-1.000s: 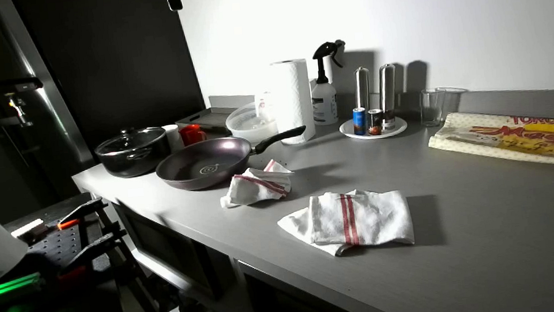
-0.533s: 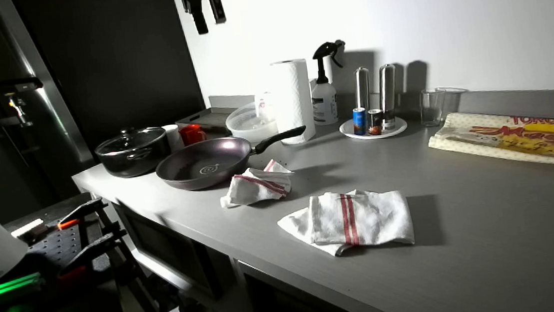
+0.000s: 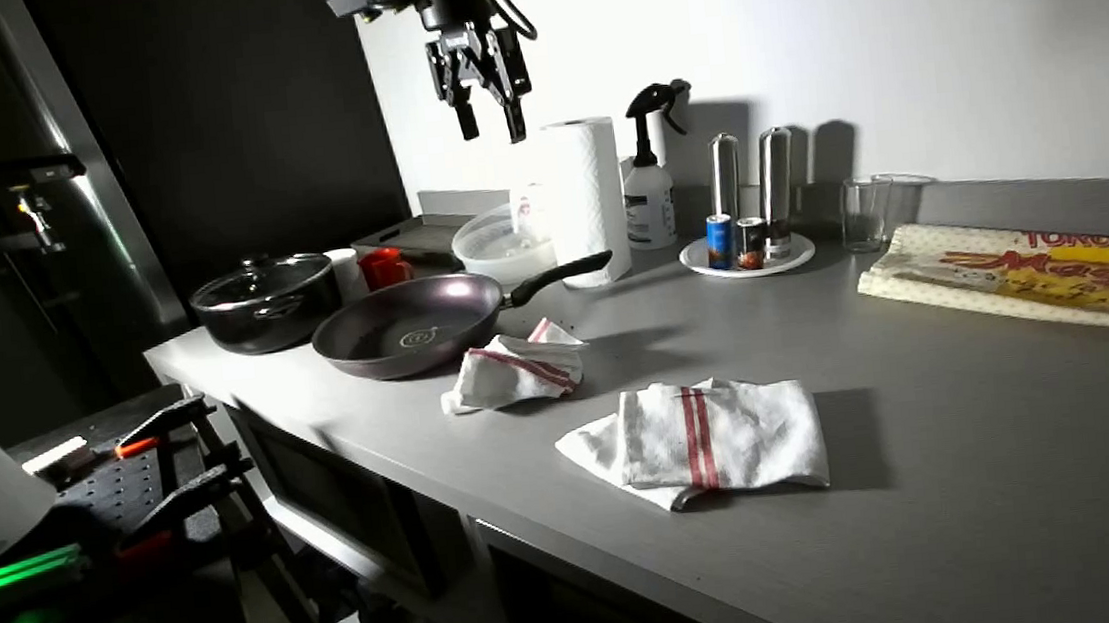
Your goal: Clean the pan
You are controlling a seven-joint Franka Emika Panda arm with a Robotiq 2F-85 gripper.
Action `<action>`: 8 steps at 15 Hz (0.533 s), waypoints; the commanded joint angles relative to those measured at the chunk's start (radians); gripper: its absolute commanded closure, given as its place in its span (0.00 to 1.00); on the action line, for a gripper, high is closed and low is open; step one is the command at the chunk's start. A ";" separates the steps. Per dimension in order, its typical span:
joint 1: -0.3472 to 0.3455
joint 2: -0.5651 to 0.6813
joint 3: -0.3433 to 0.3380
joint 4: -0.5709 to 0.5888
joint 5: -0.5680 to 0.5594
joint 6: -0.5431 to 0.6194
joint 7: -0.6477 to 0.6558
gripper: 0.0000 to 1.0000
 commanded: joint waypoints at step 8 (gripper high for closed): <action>-0.019 0.203 0.096 -0.012 0.211 0.179 -0.061 0.00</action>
